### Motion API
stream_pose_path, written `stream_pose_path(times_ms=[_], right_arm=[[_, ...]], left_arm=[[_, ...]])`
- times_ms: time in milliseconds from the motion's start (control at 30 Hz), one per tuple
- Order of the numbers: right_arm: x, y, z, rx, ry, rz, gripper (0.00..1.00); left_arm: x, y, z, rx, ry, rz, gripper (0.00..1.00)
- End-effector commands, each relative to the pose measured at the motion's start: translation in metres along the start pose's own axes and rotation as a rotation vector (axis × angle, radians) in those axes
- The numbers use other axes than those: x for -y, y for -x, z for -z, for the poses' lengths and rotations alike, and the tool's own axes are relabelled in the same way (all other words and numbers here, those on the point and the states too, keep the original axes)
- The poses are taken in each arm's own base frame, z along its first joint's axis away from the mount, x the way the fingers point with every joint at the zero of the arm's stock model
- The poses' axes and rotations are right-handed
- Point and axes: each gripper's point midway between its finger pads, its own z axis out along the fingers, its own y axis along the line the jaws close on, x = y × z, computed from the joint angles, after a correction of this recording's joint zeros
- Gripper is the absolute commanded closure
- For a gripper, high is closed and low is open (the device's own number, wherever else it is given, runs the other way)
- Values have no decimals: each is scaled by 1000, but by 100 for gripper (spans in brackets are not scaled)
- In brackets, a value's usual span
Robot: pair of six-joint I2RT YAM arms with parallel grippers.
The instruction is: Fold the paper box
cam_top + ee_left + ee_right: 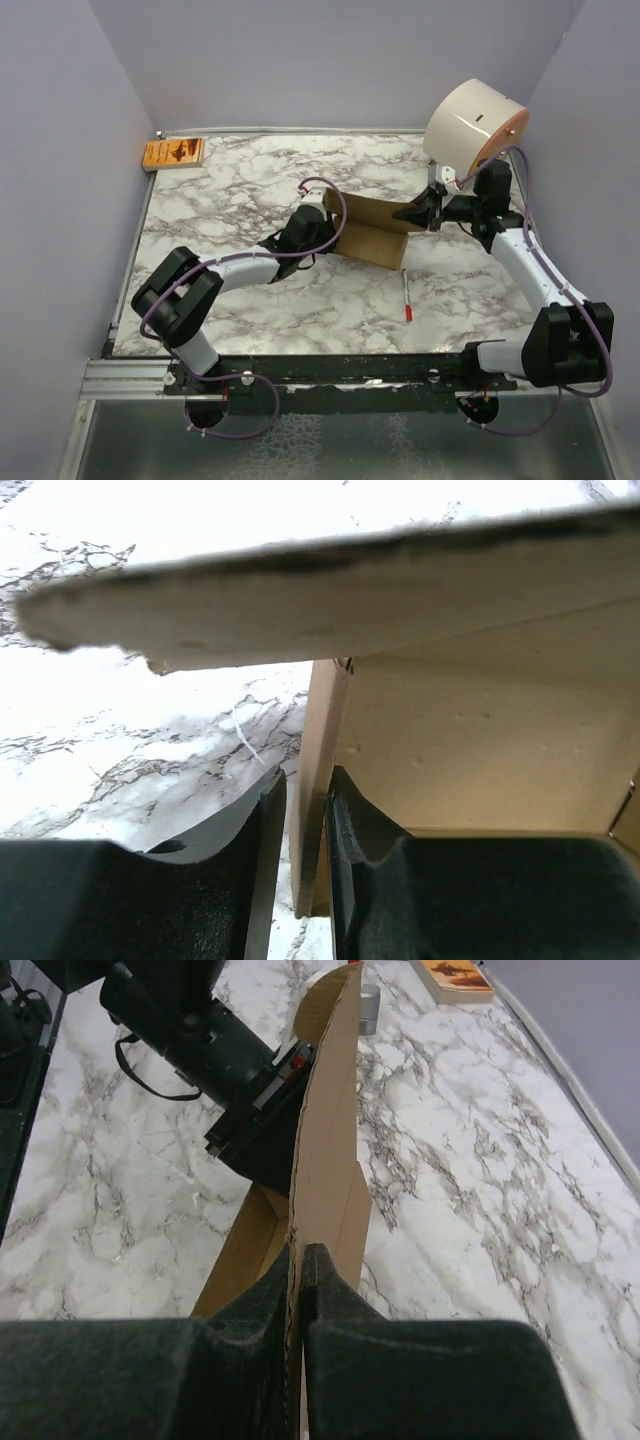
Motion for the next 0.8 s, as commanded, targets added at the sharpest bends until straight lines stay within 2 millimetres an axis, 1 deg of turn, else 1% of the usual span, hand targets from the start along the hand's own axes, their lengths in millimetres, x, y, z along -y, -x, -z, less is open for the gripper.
stream_pose_path(times_ms=[0,200,333,567,767], right_arm=[[-2,19,-6,5,8,71,99],[-6,18,-14,-12,9,97,99],[-7,17,-18,-16,8,99,99],[1,11,-22,-33,-50,75,99],[3,6,-25,-43,-69,66,99]], left_arm=[[-3,11,4,30,40,-36,75],[-4,13,4,43,48,-22,75],[-6,16,5,86,51,4,74],[1,22,6,202,-40,-13,71],[-5,21,6,245,-36,-36,68]])
